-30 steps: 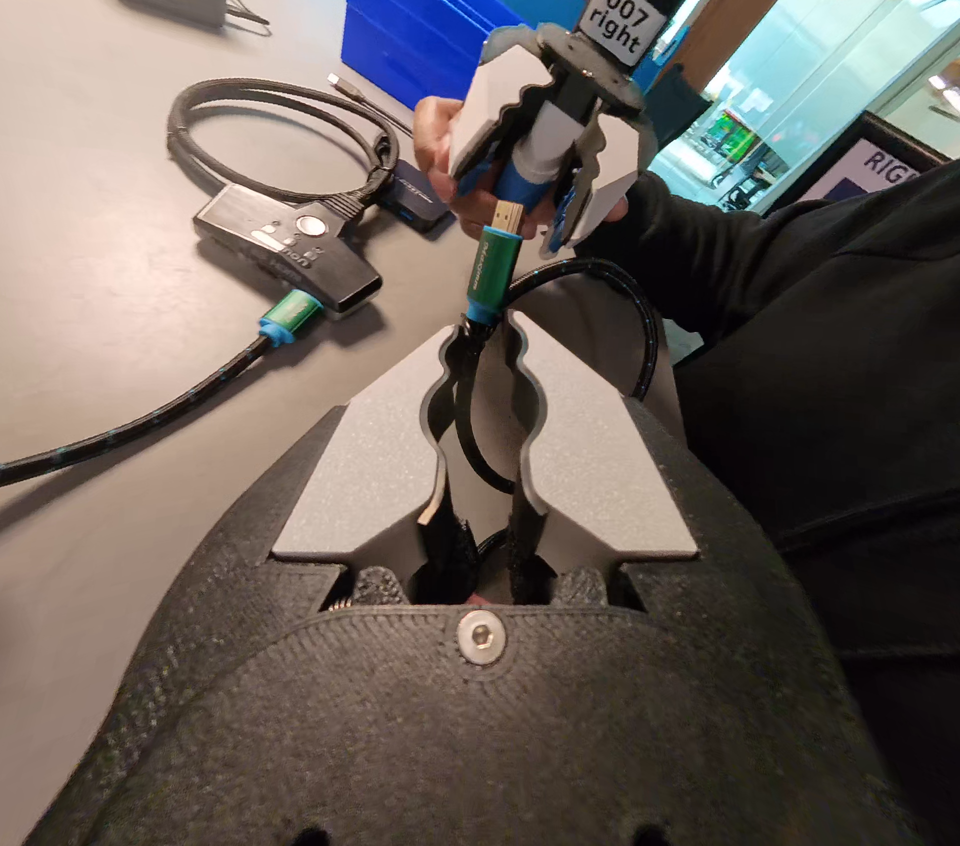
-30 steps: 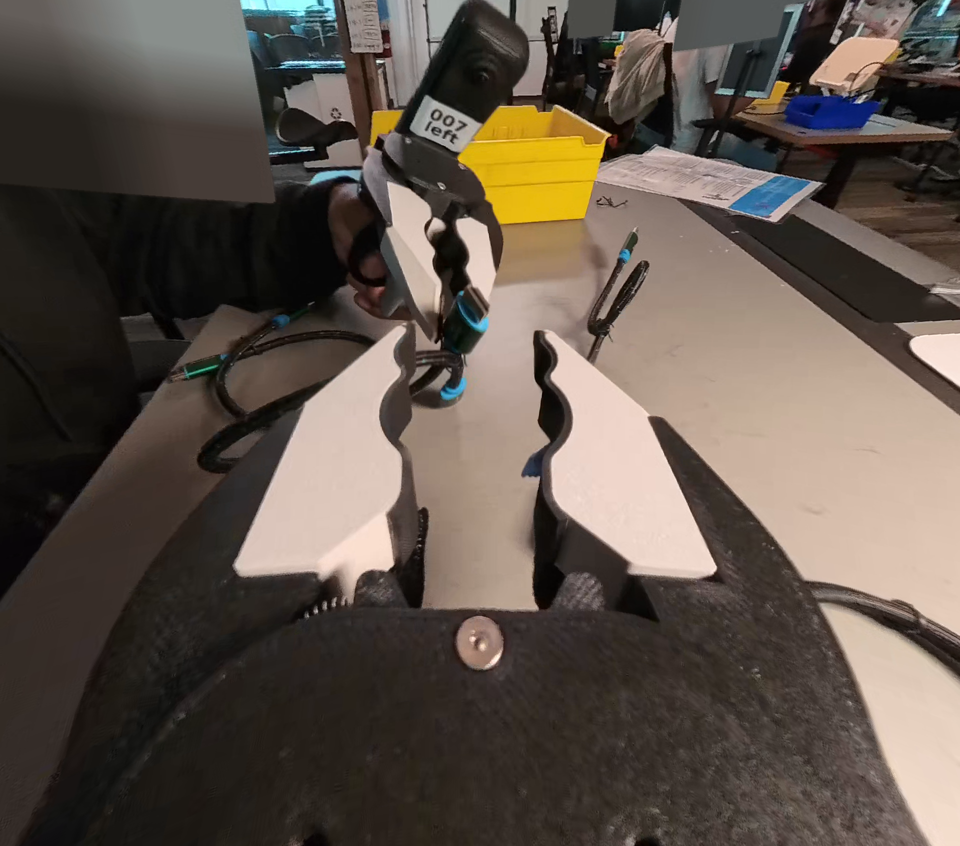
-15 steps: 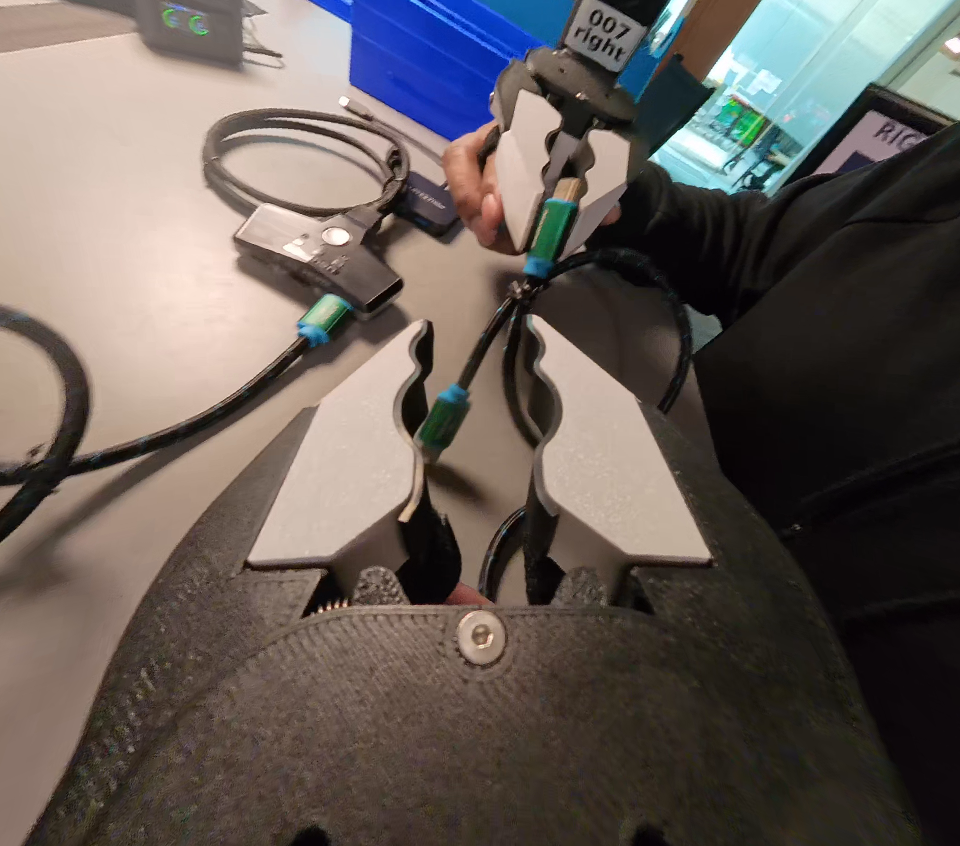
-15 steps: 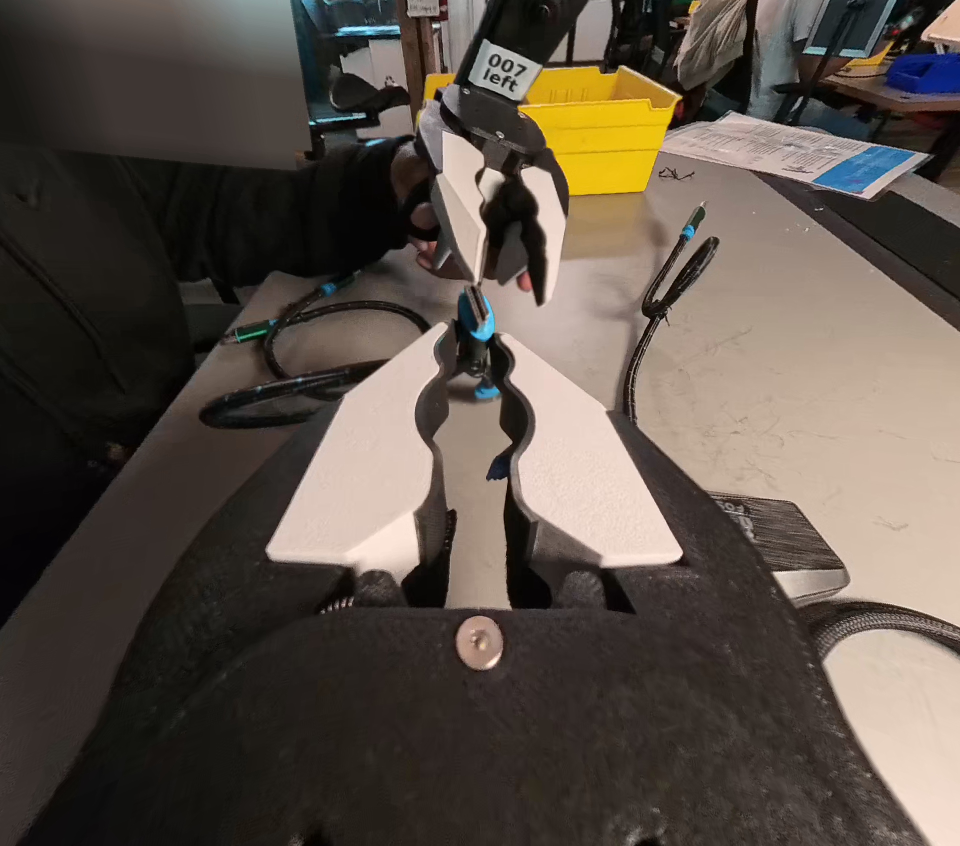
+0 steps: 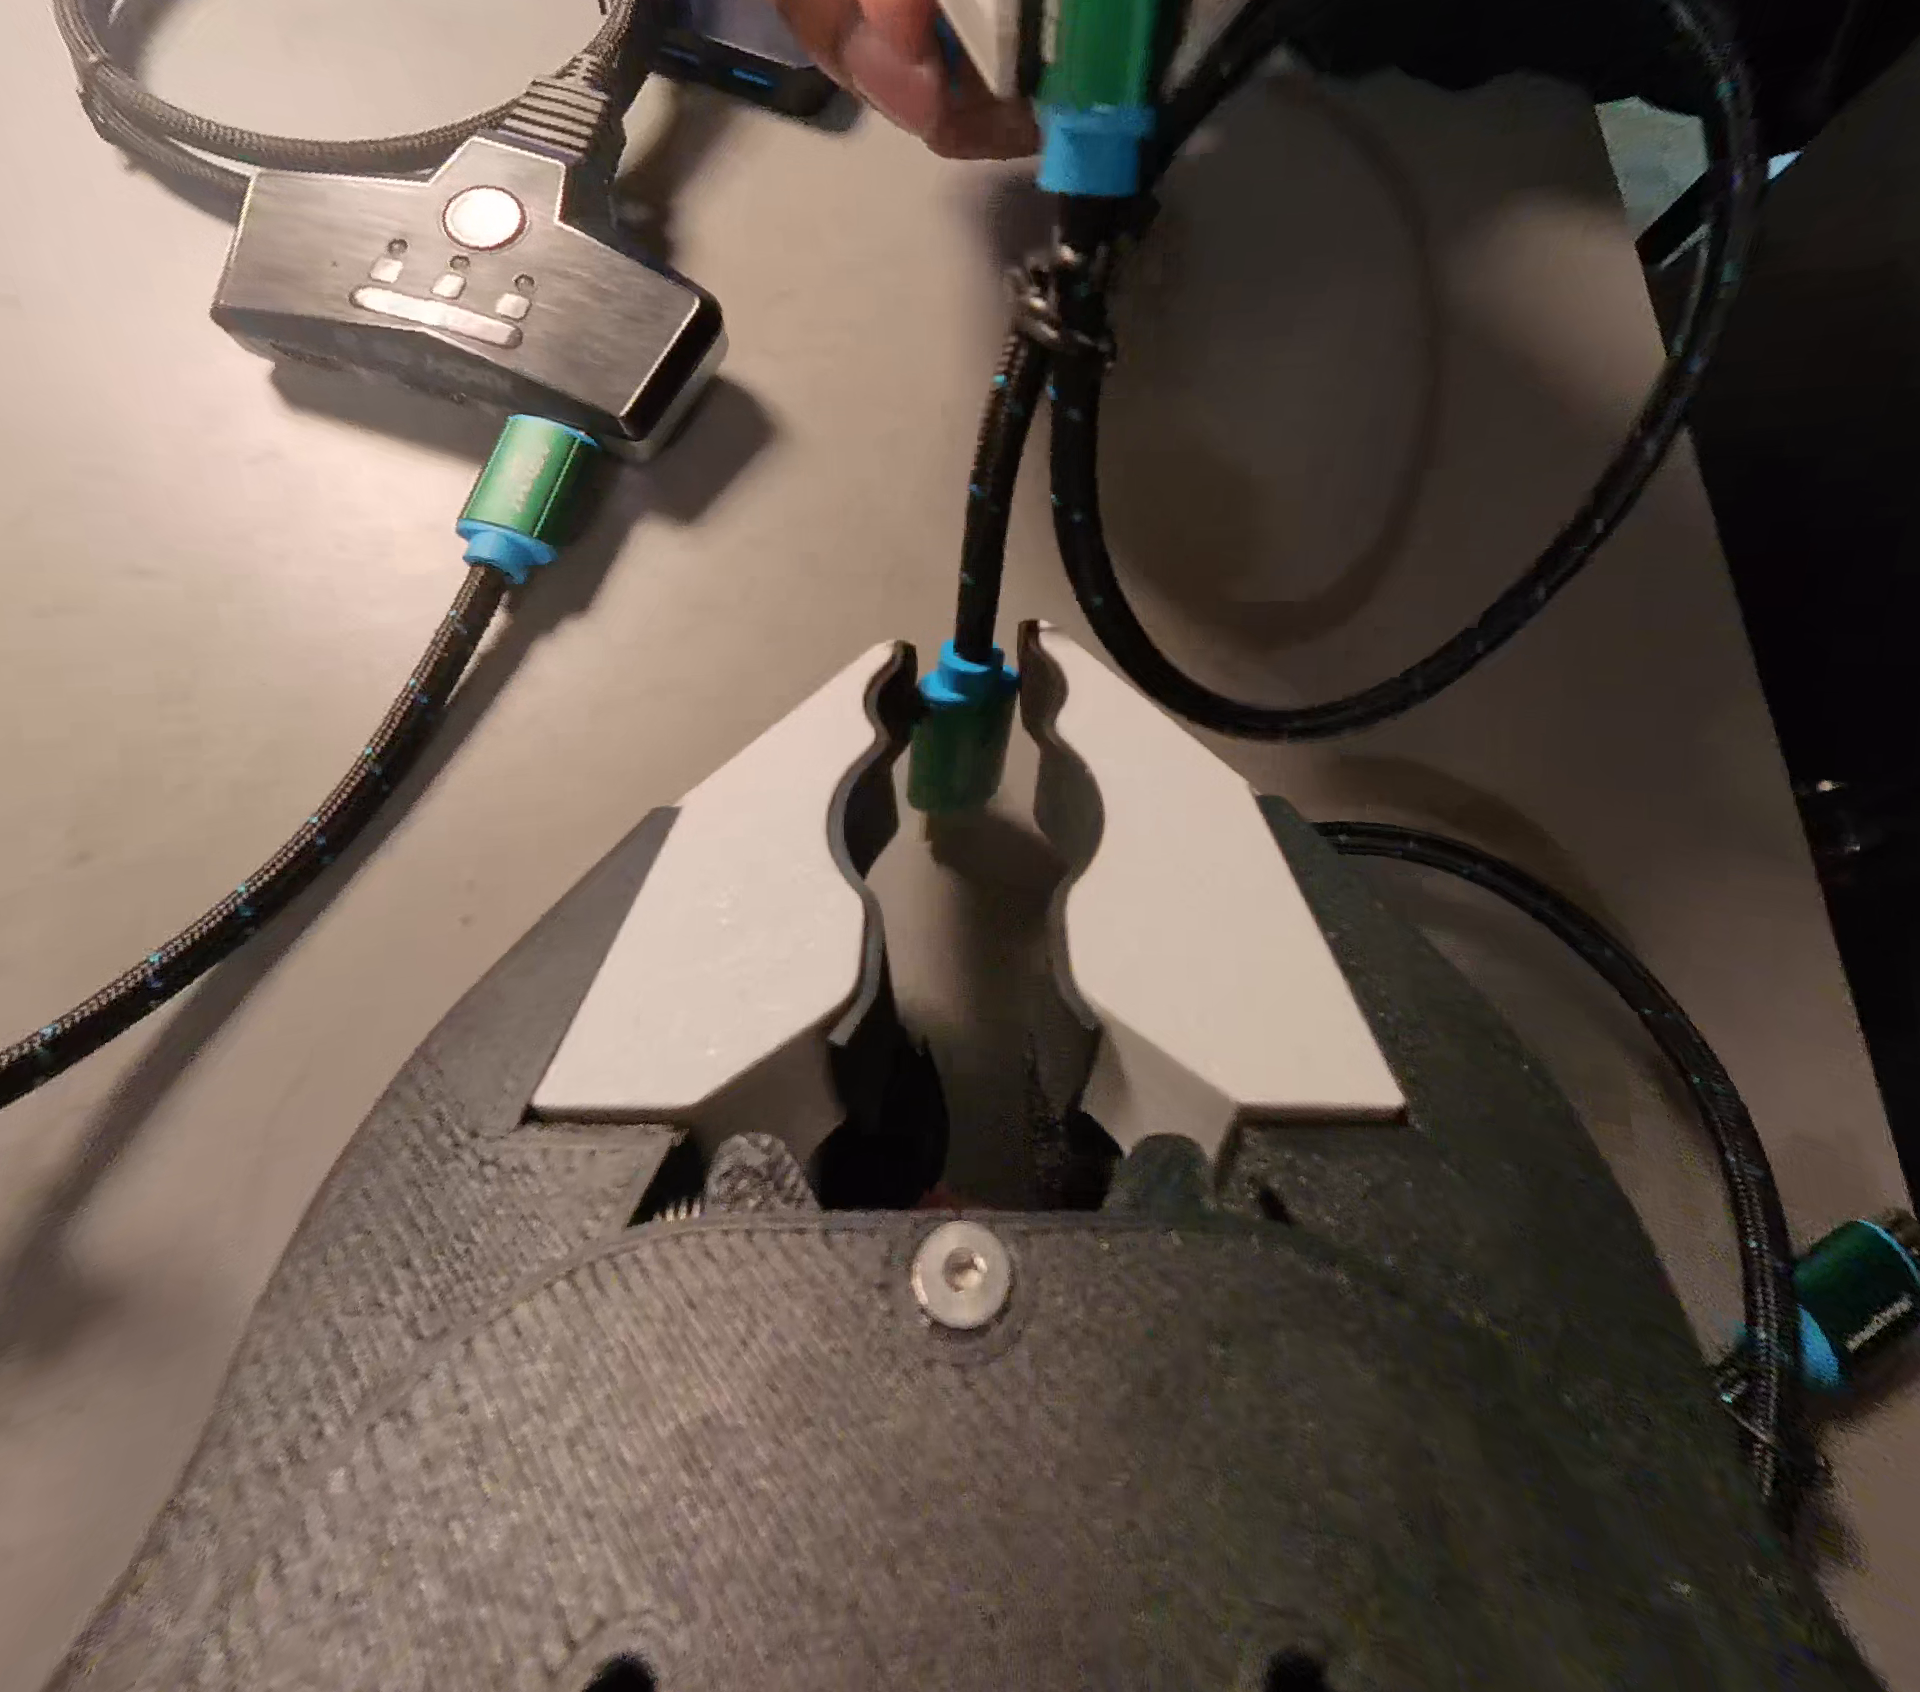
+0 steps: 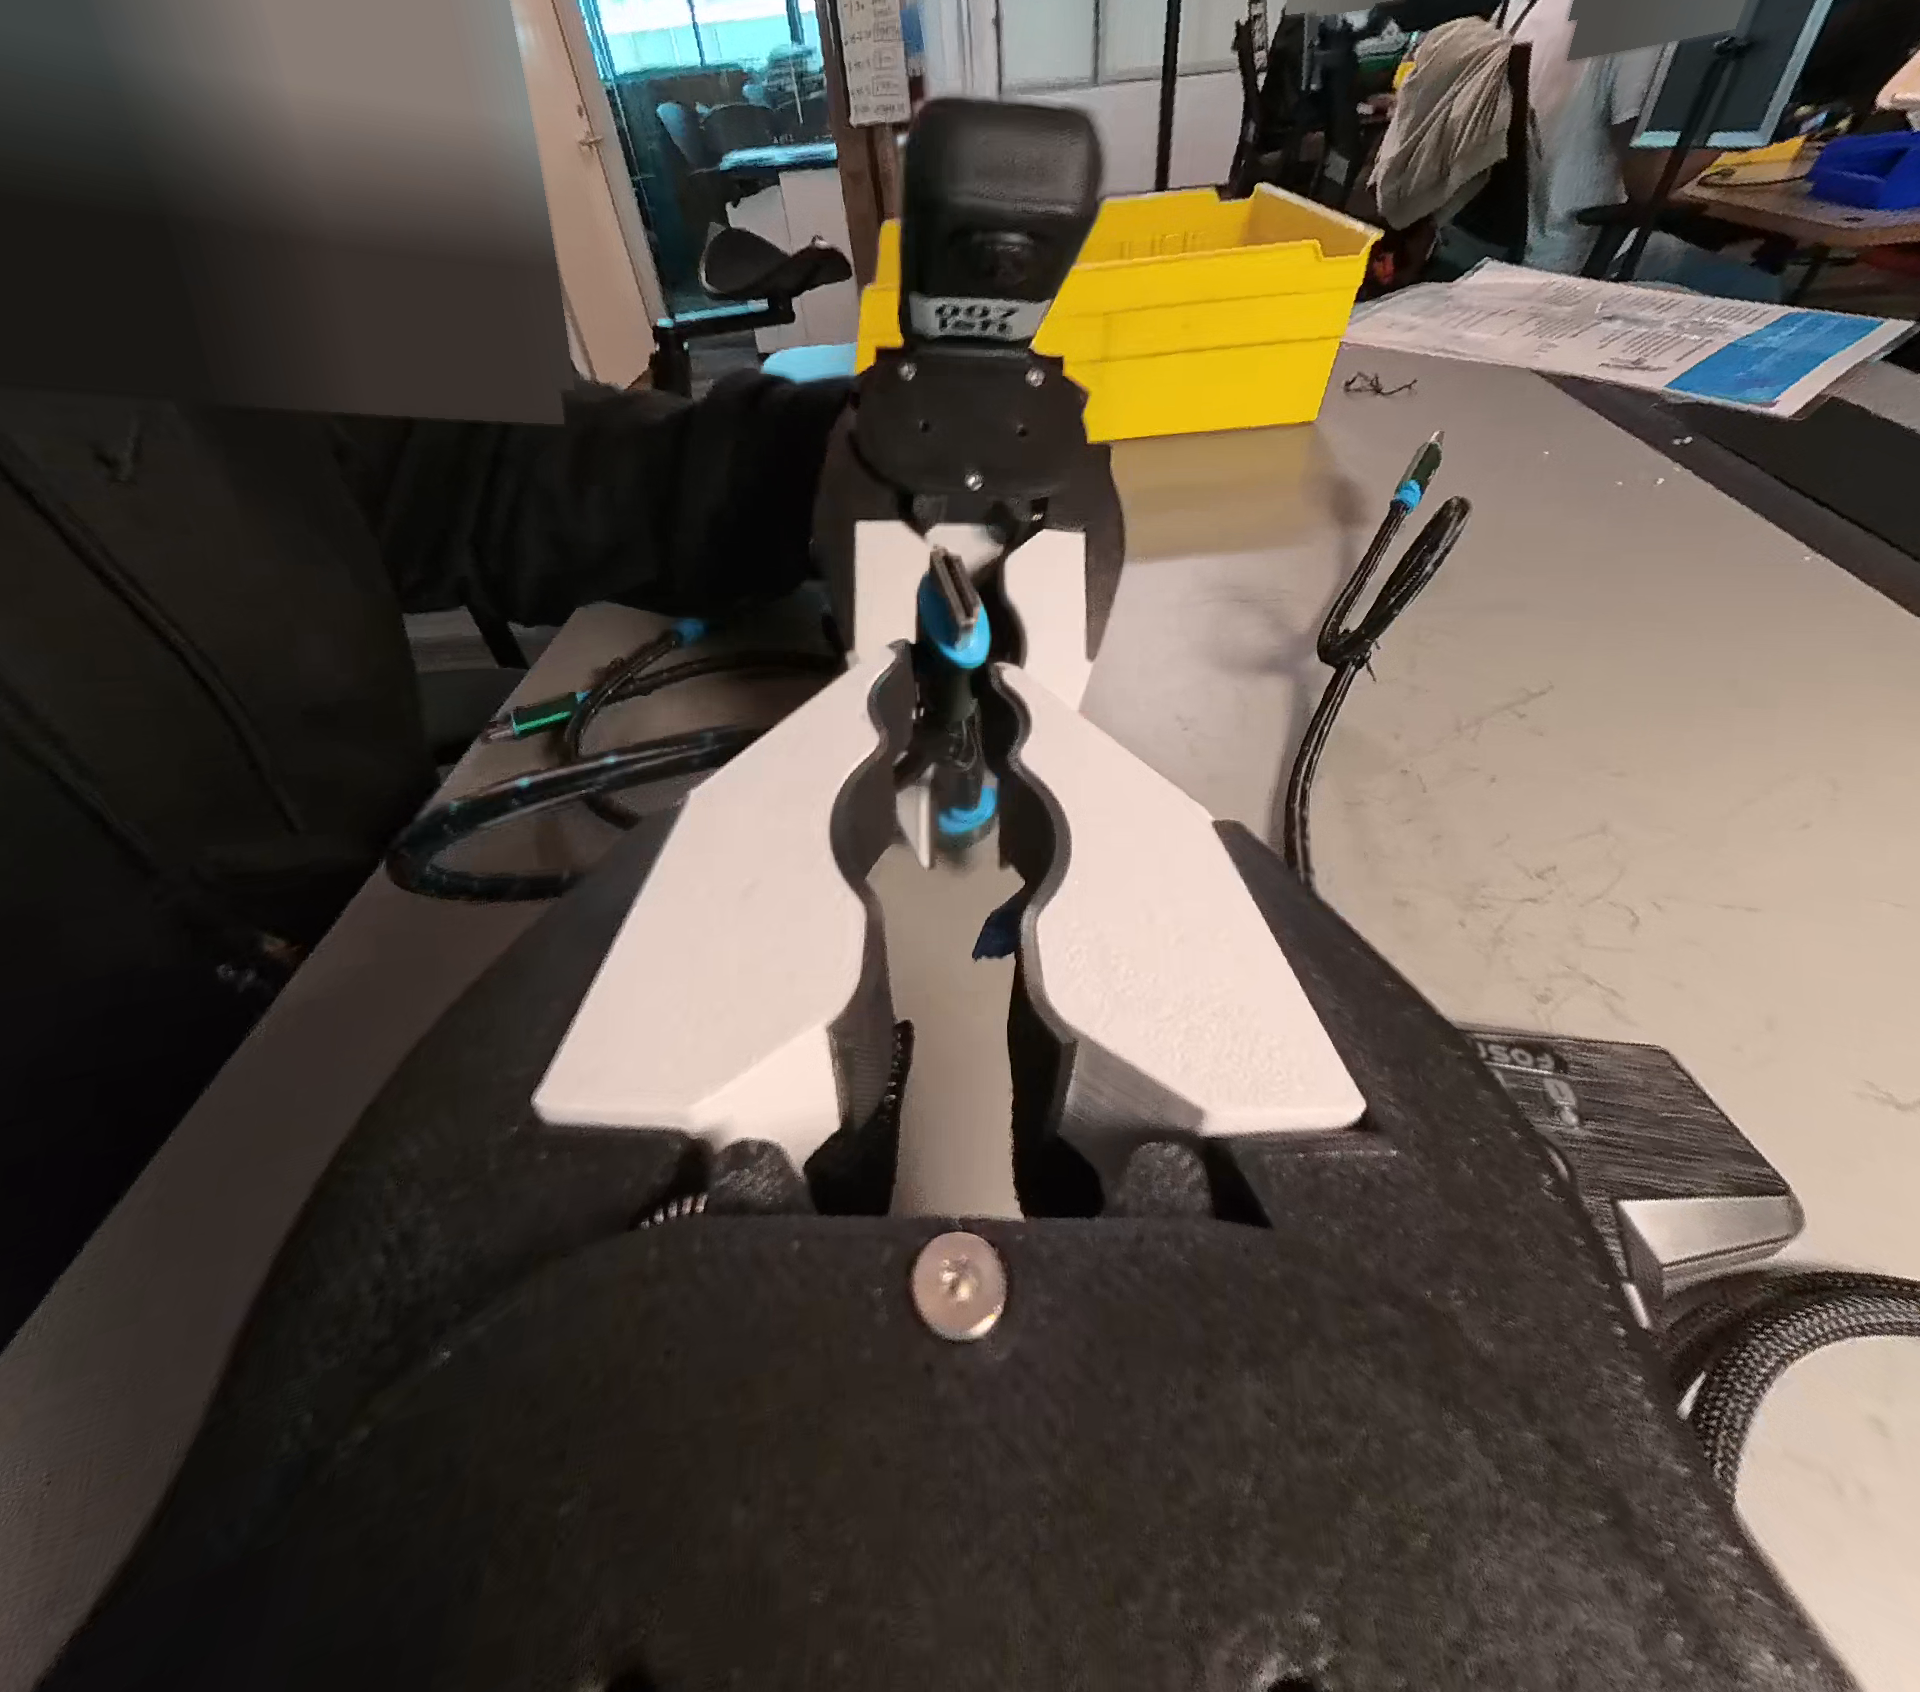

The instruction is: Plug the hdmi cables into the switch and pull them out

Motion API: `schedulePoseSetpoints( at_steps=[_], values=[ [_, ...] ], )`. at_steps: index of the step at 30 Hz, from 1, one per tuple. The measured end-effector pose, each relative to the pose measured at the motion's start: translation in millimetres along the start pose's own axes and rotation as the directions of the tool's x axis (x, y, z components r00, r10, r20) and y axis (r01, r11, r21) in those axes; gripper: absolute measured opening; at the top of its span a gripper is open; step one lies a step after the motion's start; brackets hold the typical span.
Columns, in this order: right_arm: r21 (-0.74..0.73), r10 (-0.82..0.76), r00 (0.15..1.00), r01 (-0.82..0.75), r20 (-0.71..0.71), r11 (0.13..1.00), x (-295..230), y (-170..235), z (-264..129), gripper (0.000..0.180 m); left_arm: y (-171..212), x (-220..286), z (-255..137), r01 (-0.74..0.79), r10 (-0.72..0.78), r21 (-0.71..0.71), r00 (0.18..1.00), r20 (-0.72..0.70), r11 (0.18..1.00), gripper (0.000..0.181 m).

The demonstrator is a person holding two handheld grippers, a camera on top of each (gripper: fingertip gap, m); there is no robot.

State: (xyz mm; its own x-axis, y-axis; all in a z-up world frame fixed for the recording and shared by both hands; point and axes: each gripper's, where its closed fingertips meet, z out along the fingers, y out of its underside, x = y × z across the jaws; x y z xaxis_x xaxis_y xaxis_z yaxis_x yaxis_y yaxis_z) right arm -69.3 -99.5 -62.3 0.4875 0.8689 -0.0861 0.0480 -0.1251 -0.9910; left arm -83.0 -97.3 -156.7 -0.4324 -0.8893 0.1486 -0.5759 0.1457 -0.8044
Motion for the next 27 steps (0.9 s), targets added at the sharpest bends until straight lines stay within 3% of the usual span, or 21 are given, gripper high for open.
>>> schedulePoseSetpoints(
  at_steps=[8, 15, 20, 27],
  values=[
    [0.199, 0.11, 0.994, -0.107, -0.003, 0.974, 17, -27, -23, 0.012, 6, -2, -15, 0.104, -0.104, 0.005, 0.994, -0.024, 0.995, 0.021],
    [0.465, 0.236, 0.969, -0.178, -0.068, 0.867, 49, -63, -70, 0.011, 11, -21, -33, 0.205, -0.207, 0.028, 0.977, 0.046, 0.978, 0.02],
    [0.511, 0.292, 0.941, -0.168, -0.173, 0.843, 73, -68, -95, 0.011, 11, -37, -45, 0.33, -0.336, 0.09, 0.94, 0.063, 0.94, 0.021],
    [0.467, 0.452, 0.836, -0.28, -0.312, 0.839, 109, -37, -95, 0.012, -7, -39, -51, 0.529, -0.521, 0.214, 0.848, -0.099, 0.821, 0.019]
  ],
)
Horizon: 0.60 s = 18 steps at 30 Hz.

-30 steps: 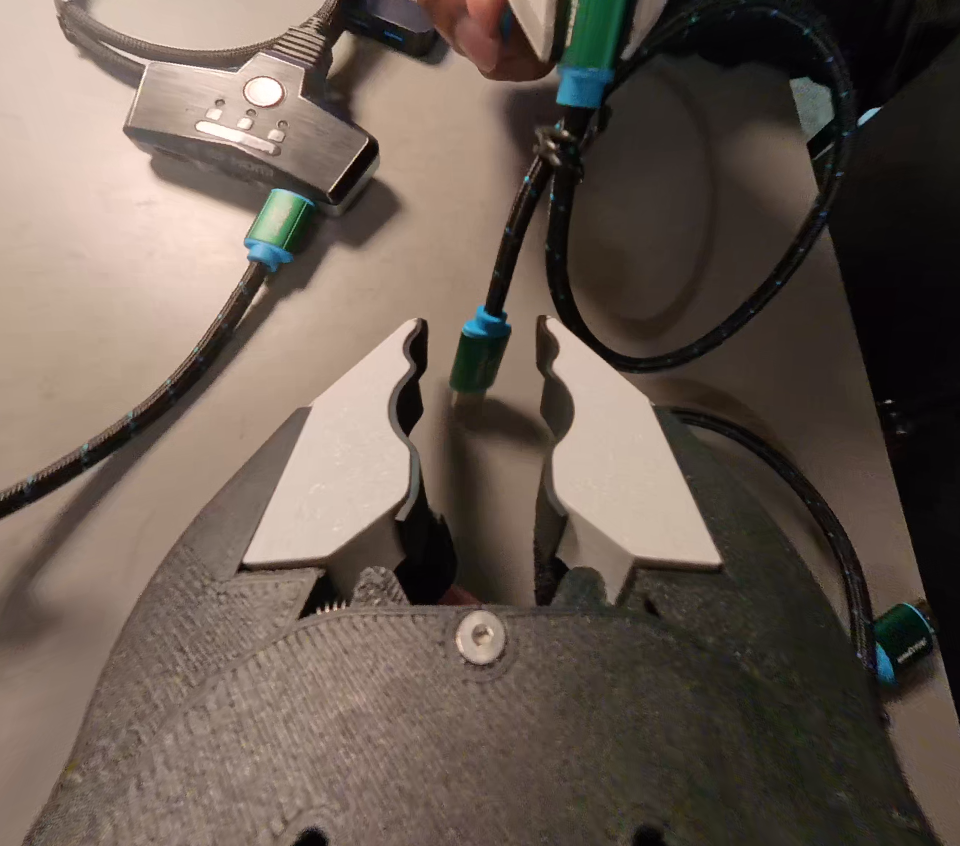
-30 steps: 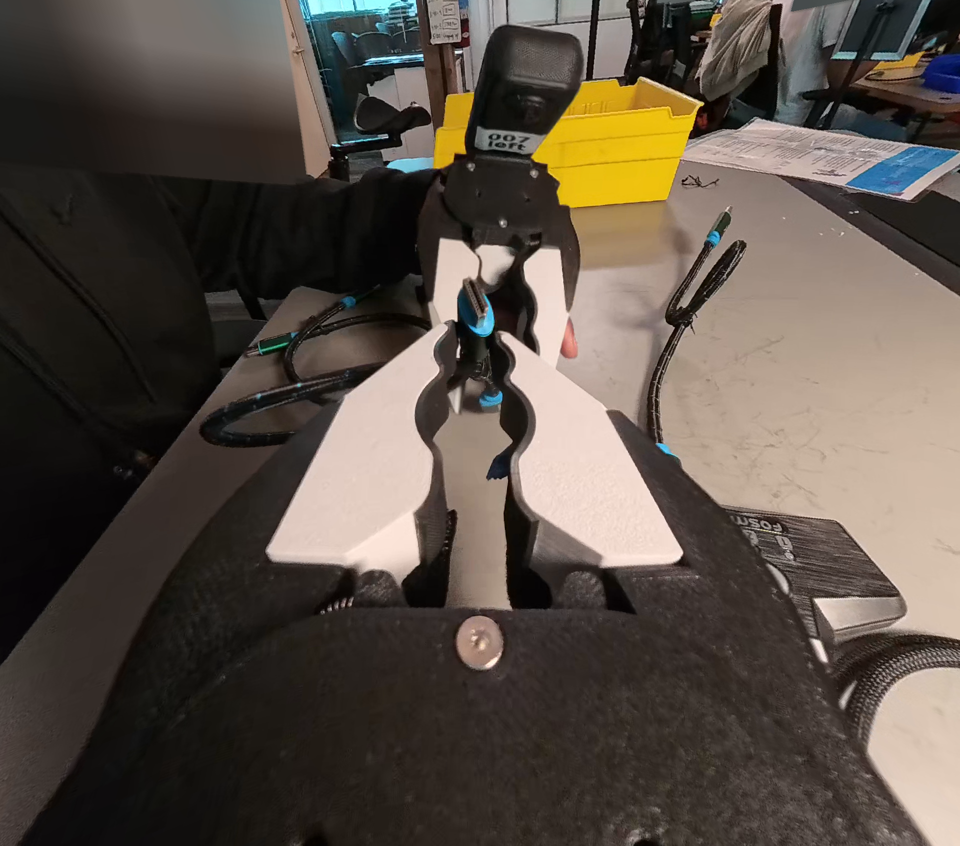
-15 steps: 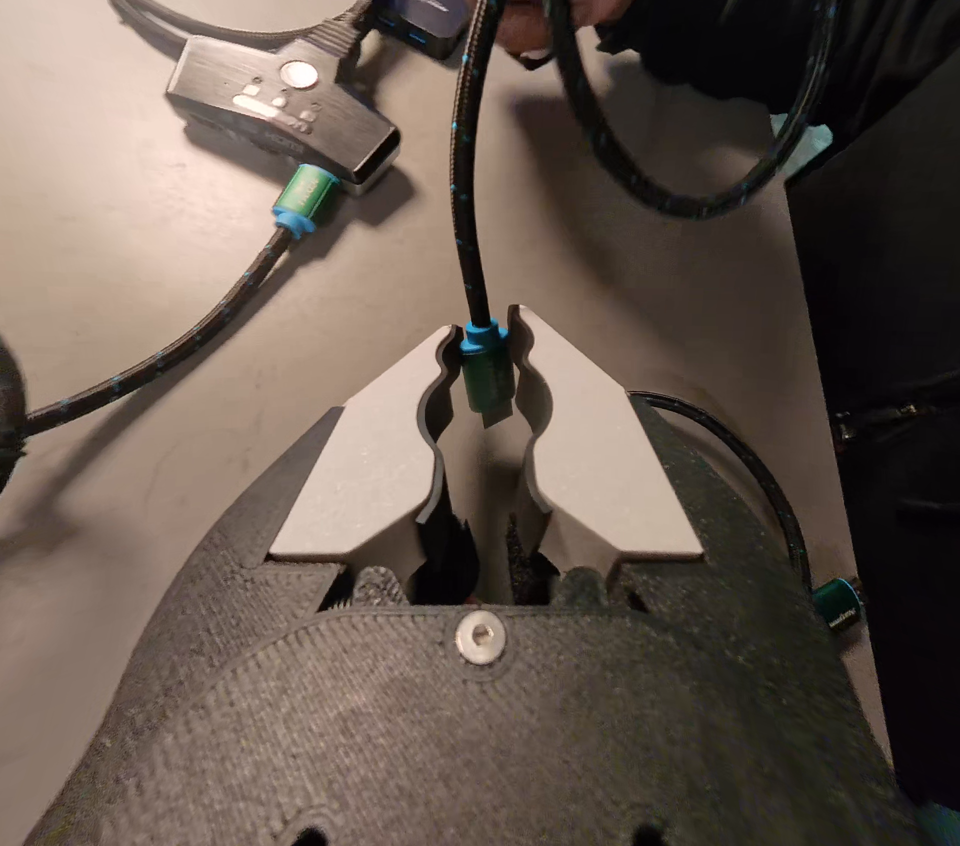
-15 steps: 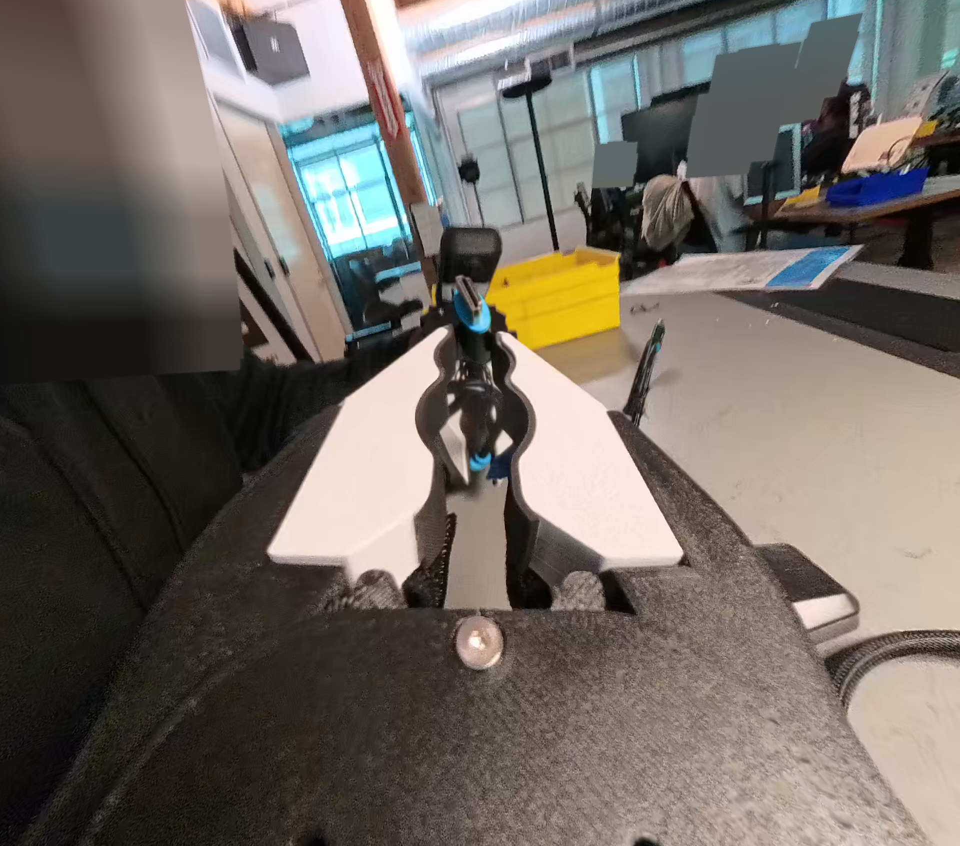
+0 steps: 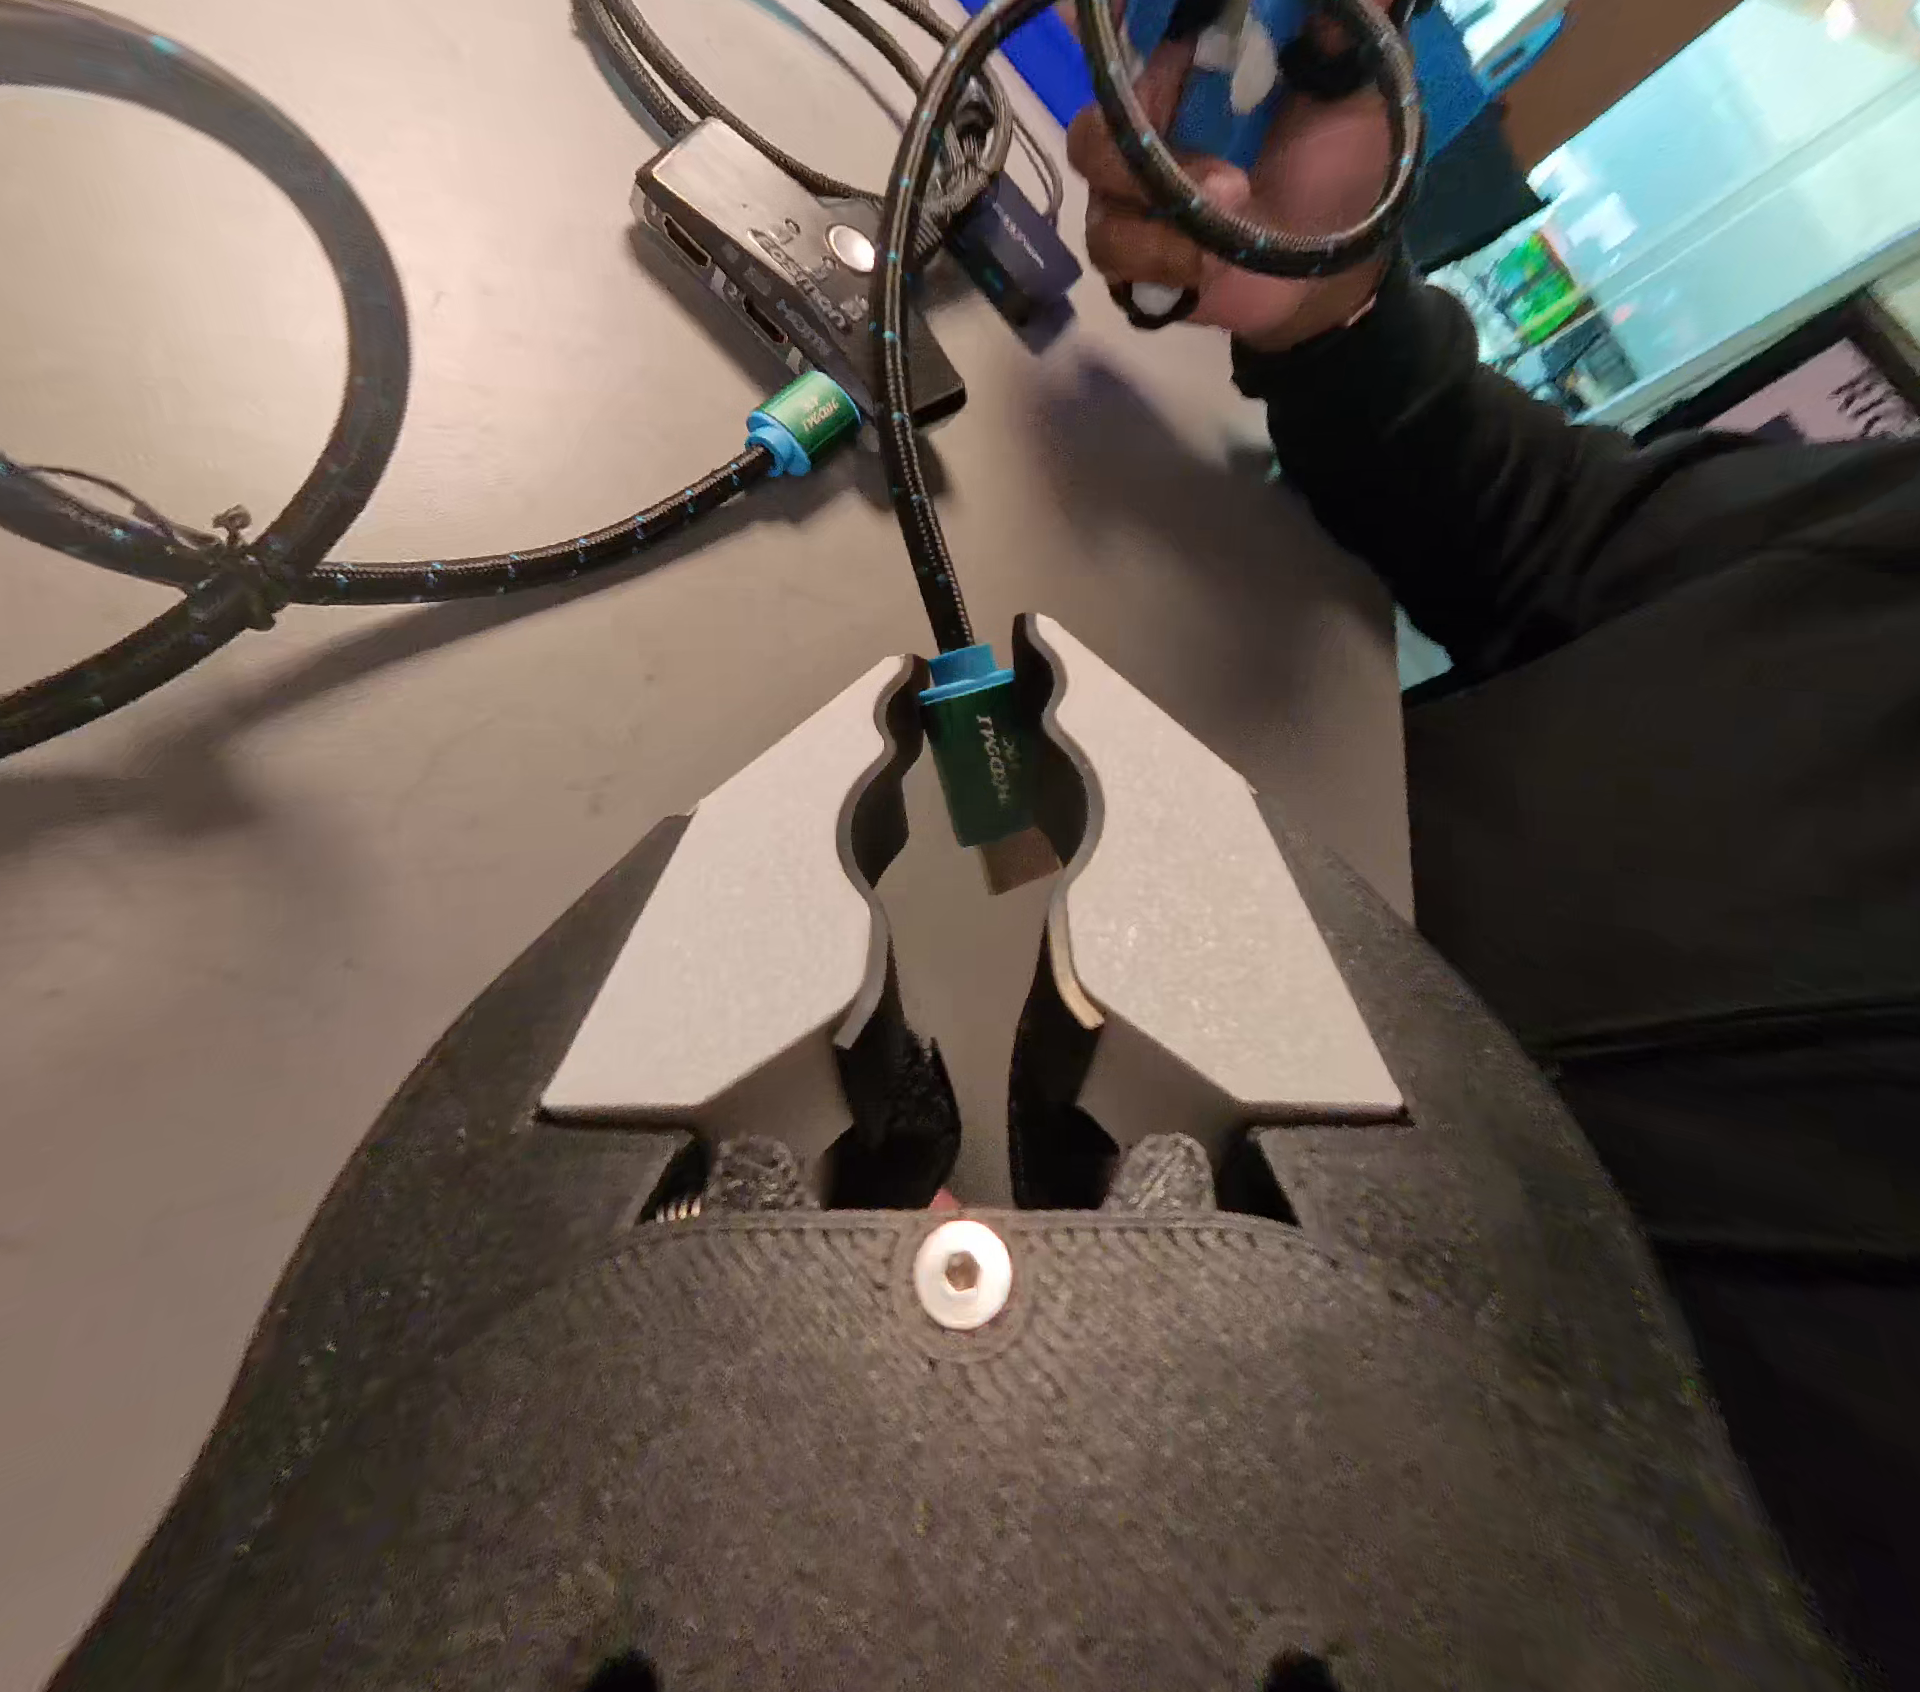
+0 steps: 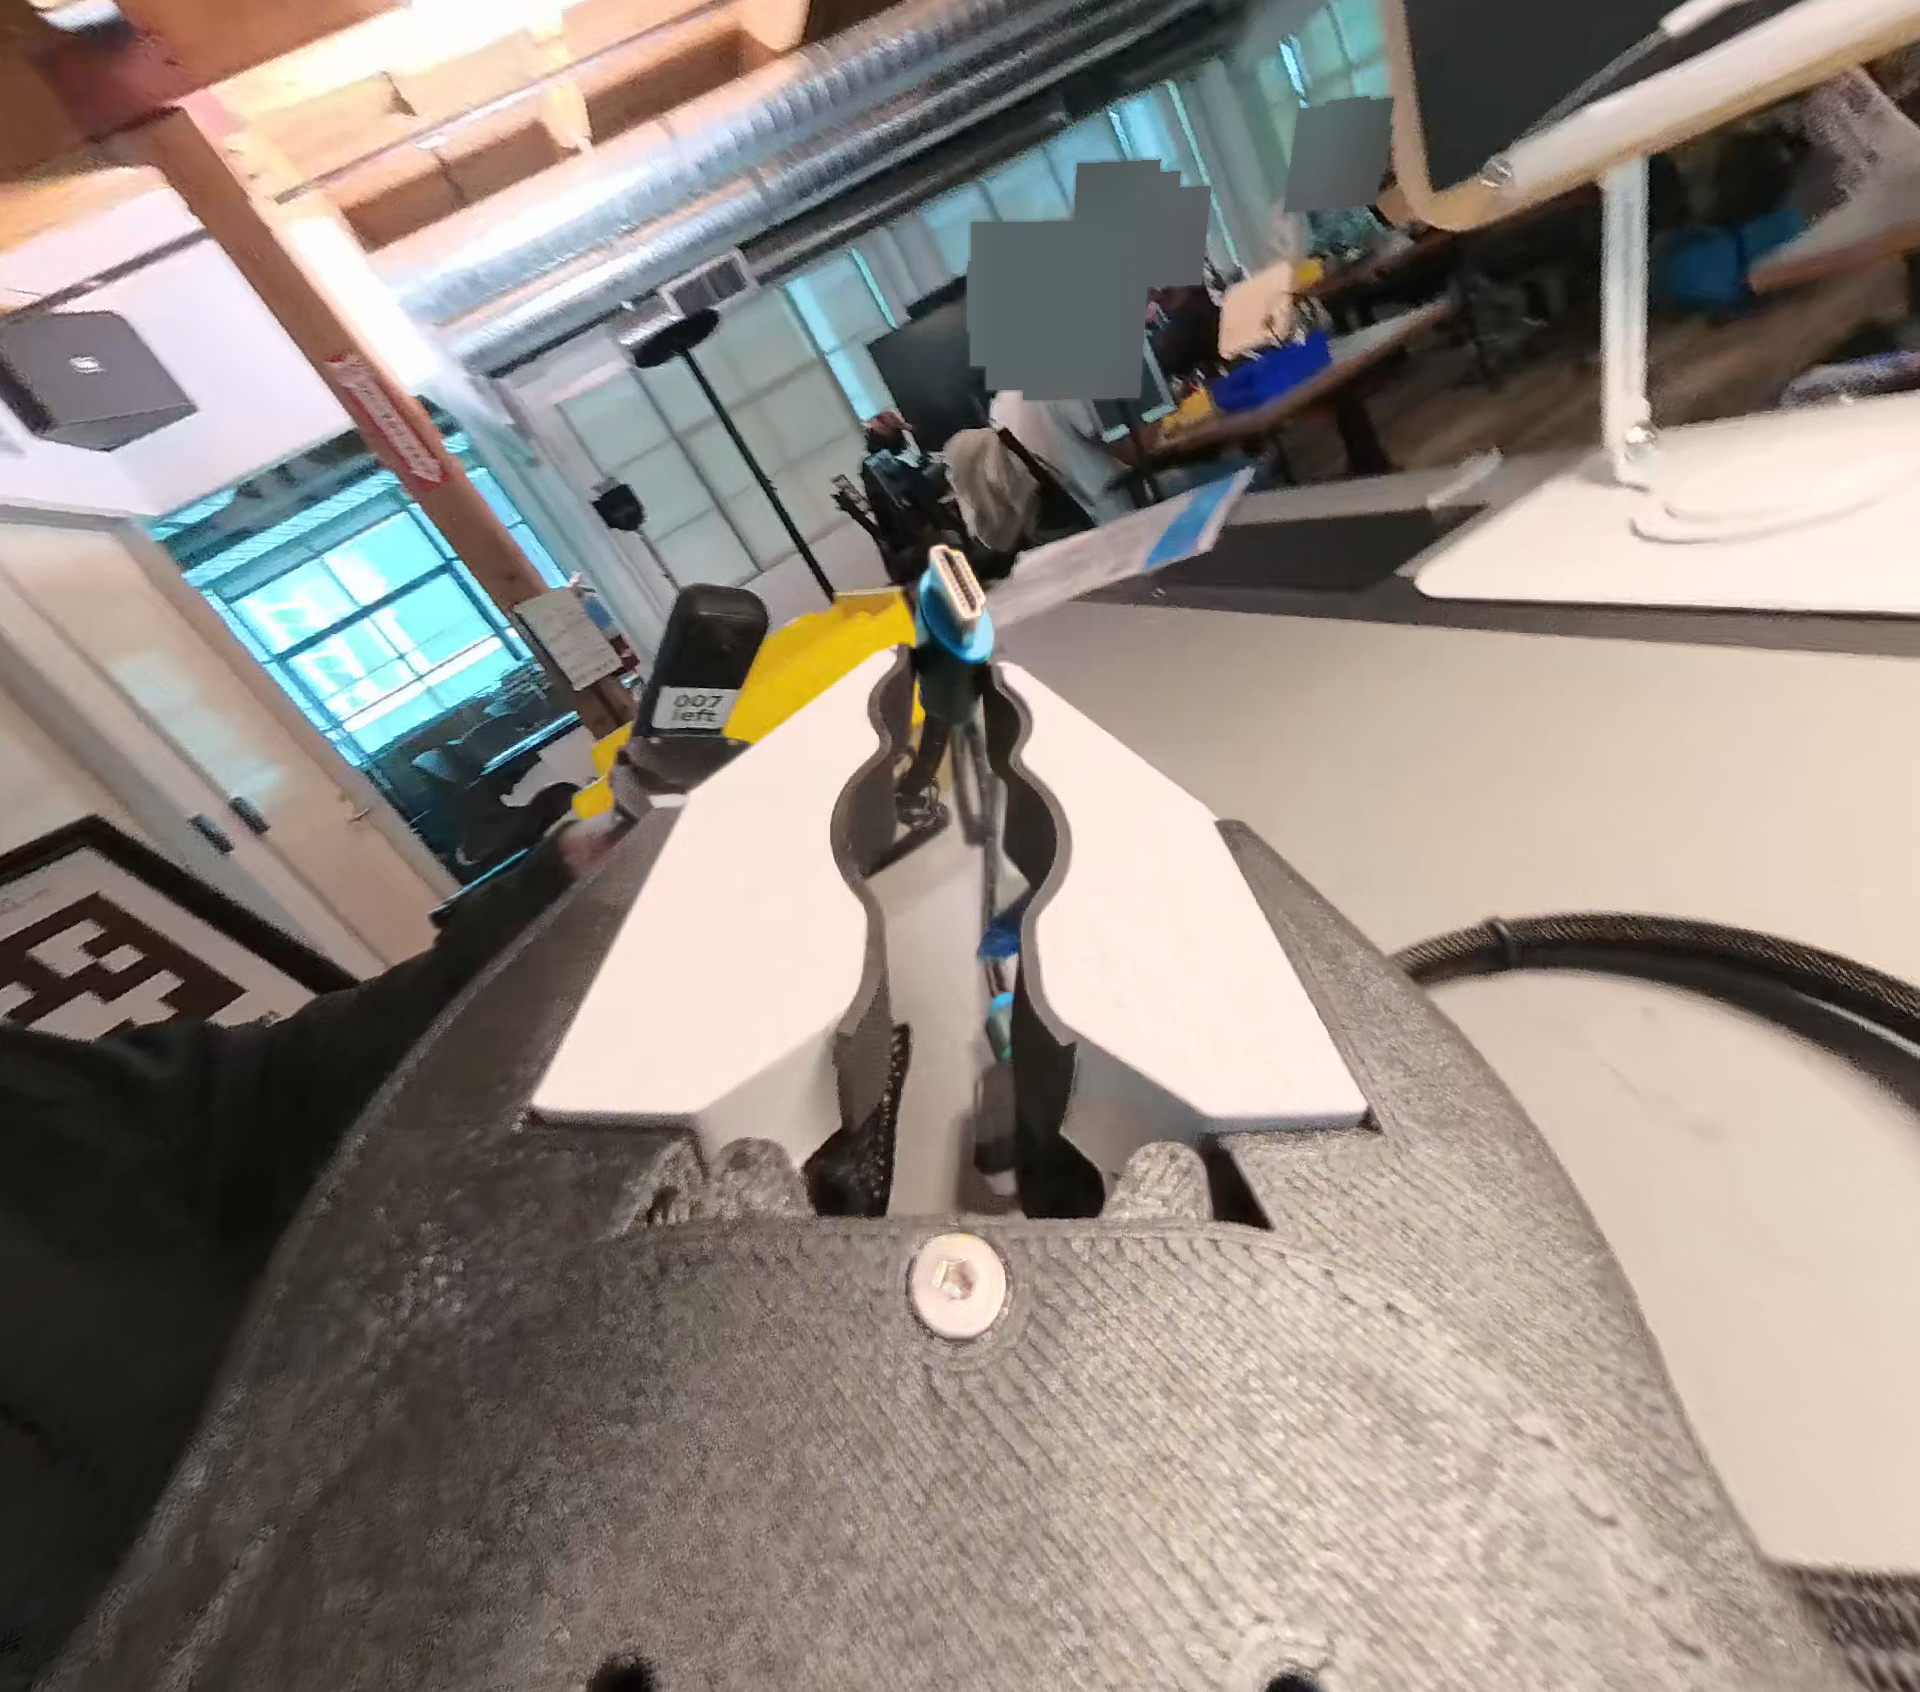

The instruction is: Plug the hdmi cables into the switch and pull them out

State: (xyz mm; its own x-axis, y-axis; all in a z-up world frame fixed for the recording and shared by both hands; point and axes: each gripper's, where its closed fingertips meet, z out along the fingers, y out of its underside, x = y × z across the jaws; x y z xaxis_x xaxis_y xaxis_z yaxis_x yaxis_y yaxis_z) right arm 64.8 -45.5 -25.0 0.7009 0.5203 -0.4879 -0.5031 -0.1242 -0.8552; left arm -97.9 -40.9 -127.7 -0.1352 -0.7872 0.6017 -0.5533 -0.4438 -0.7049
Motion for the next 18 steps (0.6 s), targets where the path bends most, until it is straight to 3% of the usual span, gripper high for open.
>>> schedulePoseSetpoints(
  at_steps=[6, 12, 18],
  values=[
    [-0.098, -0.074, 0.983, 0.058, -0.168, 0.994, 28, 4, -6, 0.026, -29, 10, -13, 0.138, -0.117, 0.179, 0.986, -0.121, 0.974, 0.011],
    [-0.261, -0.205, 0.943, 0.135, -0.262, 0.956, 41, 14, -12, 0.031, -39, 1, -17, 0.19, -0.168, 0.253, 0.98, -0.106, 0.949, 0.009],
    [-0.388, -0.327, 0.936, 0.255, -0.131, 0.886, 2, 32, 1, 0.032, -50, 1, -14, 0.247, -0.218, 0.321, 0.968, -0.122, 0.914, 0.009]
  ],
)
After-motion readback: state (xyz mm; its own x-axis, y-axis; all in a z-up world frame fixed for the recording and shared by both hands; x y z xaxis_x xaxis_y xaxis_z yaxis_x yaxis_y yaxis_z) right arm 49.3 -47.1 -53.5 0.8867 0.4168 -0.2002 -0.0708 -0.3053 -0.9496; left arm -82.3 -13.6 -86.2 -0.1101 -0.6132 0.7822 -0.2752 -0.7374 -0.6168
